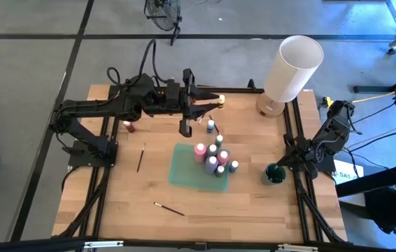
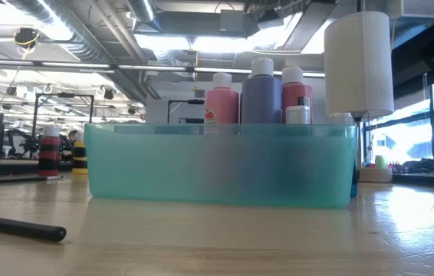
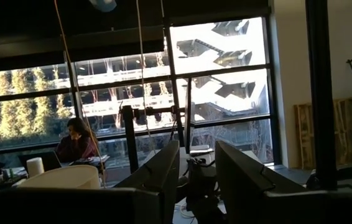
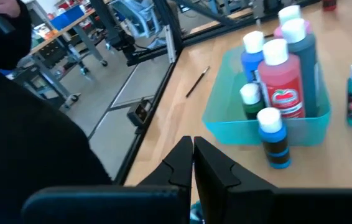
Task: Pick & Place Paint Supplies
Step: Put the black eyeshadow brush into the green cup
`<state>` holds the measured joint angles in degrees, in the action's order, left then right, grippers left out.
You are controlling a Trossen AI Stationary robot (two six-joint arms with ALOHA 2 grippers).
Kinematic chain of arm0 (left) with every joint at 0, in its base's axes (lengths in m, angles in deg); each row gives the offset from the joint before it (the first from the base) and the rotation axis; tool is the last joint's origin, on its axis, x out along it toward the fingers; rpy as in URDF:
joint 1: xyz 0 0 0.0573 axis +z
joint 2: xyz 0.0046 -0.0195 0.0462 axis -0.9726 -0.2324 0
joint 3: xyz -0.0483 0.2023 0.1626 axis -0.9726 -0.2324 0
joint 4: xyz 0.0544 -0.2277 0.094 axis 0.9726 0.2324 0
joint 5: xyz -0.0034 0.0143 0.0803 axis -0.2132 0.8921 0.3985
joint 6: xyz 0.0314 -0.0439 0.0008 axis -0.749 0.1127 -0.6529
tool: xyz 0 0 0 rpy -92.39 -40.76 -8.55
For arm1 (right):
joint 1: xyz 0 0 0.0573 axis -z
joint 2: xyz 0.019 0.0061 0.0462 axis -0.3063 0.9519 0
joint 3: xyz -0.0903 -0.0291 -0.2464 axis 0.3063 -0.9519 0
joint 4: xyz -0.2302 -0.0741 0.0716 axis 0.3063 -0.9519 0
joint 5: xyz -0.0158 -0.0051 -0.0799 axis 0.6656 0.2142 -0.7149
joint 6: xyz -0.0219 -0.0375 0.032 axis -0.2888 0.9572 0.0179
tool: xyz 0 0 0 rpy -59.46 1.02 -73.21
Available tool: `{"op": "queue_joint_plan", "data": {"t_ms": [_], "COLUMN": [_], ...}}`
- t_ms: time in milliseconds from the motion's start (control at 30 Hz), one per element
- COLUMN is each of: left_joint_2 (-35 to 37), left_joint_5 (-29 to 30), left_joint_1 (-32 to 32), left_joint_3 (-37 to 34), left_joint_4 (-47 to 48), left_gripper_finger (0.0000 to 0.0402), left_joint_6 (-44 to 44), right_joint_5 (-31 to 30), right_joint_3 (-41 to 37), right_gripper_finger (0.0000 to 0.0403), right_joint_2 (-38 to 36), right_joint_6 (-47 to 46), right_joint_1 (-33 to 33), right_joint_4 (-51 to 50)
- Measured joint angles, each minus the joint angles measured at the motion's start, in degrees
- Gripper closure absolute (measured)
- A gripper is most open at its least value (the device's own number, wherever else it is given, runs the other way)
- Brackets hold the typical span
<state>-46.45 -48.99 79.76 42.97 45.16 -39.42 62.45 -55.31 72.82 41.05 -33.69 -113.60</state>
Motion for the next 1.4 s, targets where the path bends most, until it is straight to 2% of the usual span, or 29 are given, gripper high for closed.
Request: {"op": "queue_joint_plan", "data": {"t_ms": [433, 1400], "left_joint_2": [-1.0, -1.0], "left_joint_5": [-0.1, 1.6], "left_joint_1": [0.0, -0.1], "left_joint_3": [0.0, 0.0], "left_joint_4": [-0.7, -0.7], "left_gripper_finger": [0.0304, 0.0304], "left_joint_6": [-0.6, 0.1], "right_joint_5": [3.5, 6.0], "right_joint_3": [0.0, 1.4], "right_gripper_finger": [0.0384, 0.0384], "right_joint_2": [0.0, 0.0], "right_joint_6": [-2.0, -1.9], "right_joint_1": [0.0, 0.0], "right_joint_4": [-0.4, -1.1]}}
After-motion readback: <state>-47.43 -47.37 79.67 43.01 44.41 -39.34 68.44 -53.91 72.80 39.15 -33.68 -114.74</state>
